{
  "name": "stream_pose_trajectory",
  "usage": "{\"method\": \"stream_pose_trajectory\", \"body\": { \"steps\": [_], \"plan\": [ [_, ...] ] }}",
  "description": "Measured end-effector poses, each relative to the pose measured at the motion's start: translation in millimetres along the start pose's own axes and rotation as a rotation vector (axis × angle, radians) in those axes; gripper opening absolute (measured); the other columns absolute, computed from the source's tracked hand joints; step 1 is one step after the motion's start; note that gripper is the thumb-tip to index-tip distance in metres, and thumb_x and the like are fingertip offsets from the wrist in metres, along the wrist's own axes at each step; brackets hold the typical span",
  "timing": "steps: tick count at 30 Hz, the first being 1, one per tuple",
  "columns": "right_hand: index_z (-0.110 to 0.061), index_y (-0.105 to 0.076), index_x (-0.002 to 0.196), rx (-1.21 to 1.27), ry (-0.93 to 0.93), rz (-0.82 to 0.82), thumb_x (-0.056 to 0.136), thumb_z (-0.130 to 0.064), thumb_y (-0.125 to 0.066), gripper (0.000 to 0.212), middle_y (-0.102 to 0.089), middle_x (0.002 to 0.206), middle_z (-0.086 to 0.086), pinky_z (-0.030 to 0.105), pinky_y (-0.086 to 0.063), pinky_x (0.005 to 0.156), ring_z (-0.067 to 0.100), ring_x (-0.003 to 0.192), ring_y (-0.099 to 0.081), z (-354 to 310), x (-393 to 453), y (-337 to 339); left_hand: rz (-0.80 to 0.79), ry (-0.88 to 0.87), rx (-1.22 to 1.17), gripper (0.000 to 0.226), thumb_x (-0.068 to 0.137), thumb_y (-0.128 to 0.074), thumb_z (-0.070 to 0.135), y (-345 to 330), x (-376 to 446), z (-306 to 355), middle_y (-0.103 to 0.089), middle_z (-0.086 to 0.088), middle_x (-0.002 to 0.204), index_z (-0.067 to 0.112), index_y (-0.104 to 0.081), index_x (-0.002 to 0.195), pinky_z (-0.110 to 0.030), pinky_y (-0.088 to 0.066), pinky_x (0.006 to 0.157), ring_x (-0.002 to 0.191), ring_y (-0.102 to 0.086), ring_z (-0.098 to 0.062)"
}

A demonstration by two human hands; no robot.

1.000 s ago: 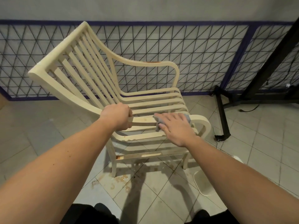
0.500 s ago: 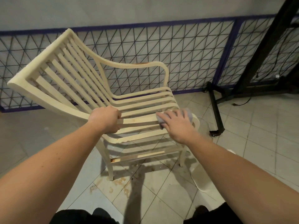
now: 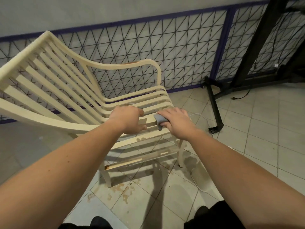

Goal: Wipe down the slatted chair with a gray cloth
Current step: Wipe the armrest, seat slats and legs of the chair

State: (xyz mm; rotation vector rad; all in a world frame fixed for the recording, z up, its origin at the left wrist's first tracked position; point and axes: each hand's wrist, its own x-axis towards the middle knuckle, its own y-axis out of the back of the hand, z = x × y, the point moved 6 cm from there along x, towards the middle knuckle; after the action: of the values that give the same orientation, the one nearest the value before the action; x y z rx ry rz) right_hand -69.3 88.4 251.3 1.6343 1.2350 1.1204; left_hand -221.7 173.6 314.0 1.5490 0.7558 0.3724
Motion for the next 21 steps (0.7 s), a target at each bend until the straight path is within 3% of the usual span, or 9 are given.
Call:
{"method": "stream_pose_trajectory", "body": {
  "steps": [2,6,8,10,12,15,18,21],
  "plan": [
    [-0.040,-0.044,0.138,0.149,-0.059,0.033,0.098,-0.033,-0.051,0.041,-0.049,0.137,-0.012,0.040,-0.027,0.106,0.017,0.124,-0.038,20.2,-7.8,-1.1,-0.012,-0.003,-0.038,0.047,0.088,-0.057,0.064,-0.7,7.1,11.0,-0.067,0.008,0.116,0.036,-0.061,0.125,-0.041,-0.047,0.090,0.108,-0.060,-0.021],
    [-0.035,-0.040,0.144,0.512,-0.259,0.103,0.102,-0.024,-0.048,0.044,-0.045,0.143,-0.006,0.040,-0.032,0.113,0.017,0.129,-0.039,64.5,-30.7,-14.1,0.007,0.015,-0.142,0.025,0.085,-0.068,0.056,-1.1,18.4,12.6,-0.067,0.010,0.087,0.032,-0.068,0.088,-0.033,-0.054,0.071,0.083,-0.062,-0.016],
    [-0.040,-0.039,0.142,0.702,-0.381,0.097,0.105,-0.024,-0.042,0.040,-0.046,0.141,-0.005,0.036,-0.040,0.106,0.014,0.127,-0.045,79.5,-43.8,-27.1,0.008,0.038,-0.167,0.023,0.082,-0.073,0.052,-0.1,22.6,11.3,-0.066,0.010,0.081,0.029,-0.068,0.079,-0.033,-0.057,0.068,0.079,-0.063,-0.014],
    [-0.046,-0.034,0.144,0.873,-0.543,0.074,0.107,-0.030,-0.037,0.041,-0.049,0.138,-0.006,0.036,-0.044,0.102,0.016,0.124,-0.049,90.3,-57.7,-44.9,0.011,0.042,-0.158,0.023,0.080,-0.075,0.048,1.7,27.0,12.0,-0.066,0.009,0.078,0.026,-0.068,0.076,-0.033,-0.057,0.066,0.077,-0.062,-0.014],
    [-0.038,-0.031,0.150,0.951,-0.723,0.037,0.107,-0.036,-0.032,0.043,-0.049,0.130,-0.006,0.034,-0.040,0.102,0.017,0.123,-0.048,98.3,-75.8,-66.6,0.016,0.035,-0.150,0.022,0.081,-0.076,0.044,2.1,29.4,14.3,-0.065,0.008,0.077,0.026,-0.067,0.073,-0.029,-0.051,0.060,0.074,-0.060,-0.012],
    [-0.026,-0.043,0.144,1.117,-0.883,0.008,0.102,-0.053,-0.032,0.051,-0.051,0.135,-0.001,0.039,-0.040,0.110,0.021,0.127,-0.048,103.1,-91.7,-100.8,0.037,0.043,-0.154,0.022,0.083,-0.076,0.044,1.0,28.0,14.1,-0.065,0.009,0.077,0.027,-0.067,0.073,-0.028,-0.050,0.061,0.074,-0.059,-0.011],
    [-0.027,-0.048,0.138,1.187,-0.920,0.062,0.094,-0.063,-0.032,0.058,-0.052,0.138,0.002,0.049,-0.038,0.112,0.024,0.131,-0.047,111.0,-82.2,-105.2,0.062,0.061,-0.139,0.021,0.083,-0.076,0.048,0.0,23.5,13.8,-0.065,0.010,0.080,0.029,-0.068,0.078,-0.035,-0.058,0.070,0.078,-0.060,-0.013],
    [-0.027,-0.048,0.138,1.062,-0.818,0.094,0.105,-0.050,-0.027,0.045,-0.051,0.131,-0.001,0.044,-0.036,0.108,0.020,0.124,-0.046,89.2,-61.5,-49.1,0.064,0.059,-0.115,0.021,0.085,-0.073,0.050,2.1,20.2,12.8,-0.063,0.009,0.083,0.031,-0.066,0.082,-0.037,-0.058,0.073,0.079,-0.059,-0.014]
  ]
}}
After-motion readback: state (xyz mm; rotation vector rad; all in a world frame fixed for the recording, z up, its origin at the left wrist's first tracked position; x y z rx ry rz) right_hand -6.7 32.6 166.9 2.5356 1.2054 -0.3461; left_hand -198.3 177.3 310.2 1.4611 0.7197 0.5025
